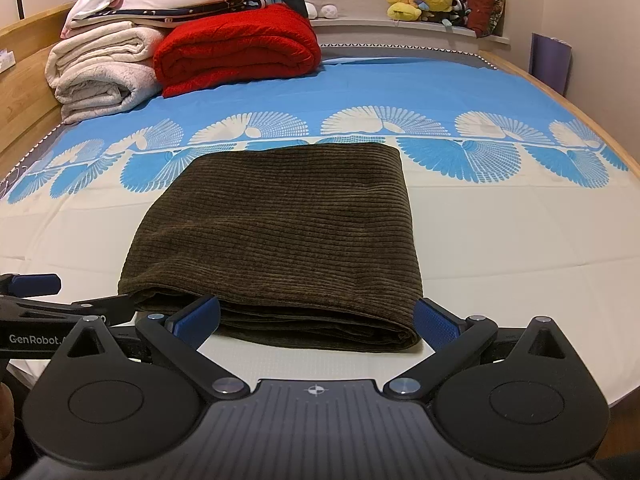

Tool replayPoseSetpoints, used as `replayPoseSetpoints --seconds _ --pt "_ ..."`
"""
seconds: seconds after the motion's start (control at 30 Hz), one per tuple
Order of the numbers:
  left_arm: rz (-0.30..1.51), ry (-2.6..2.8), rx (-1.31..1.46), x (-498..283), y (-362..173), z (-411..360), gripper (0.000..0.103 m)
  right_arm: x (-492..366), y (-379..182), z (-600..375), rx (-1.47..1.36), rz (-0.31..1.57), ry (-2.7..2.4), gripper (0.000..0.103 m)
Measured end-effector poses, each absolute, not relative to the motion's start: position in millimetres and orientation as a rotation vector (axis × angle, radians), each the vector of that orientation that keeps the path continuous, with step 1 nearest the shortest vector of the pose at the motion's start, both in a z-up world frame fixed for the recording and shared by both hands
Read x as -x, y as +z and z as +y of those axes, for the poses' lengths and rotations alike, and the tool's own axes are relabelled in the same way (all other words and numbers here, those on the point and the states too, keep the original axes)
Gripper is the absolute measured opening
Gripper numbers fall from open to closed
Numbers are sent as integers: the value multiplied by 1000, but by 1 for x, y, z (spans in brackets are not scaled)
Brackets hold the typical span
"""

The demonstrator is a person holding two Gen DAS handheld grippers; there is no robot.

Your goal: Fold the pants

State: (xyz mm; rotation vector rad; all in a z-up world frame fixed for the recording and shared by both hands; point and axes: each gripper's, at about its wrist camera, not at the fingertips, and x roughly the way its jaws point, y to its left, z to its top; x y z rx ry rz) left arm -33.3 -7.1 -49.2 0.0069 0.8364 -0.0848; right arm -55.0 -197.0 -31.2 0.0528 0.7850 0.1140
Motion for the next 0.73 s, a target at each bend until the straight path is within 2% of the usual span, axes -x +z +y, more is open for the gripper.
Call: replayPoseSetpoints --seconds 0.73 --pt "828 -84 -18 35 -48 -6 103 55 -31 -198 -53 786 115 102"
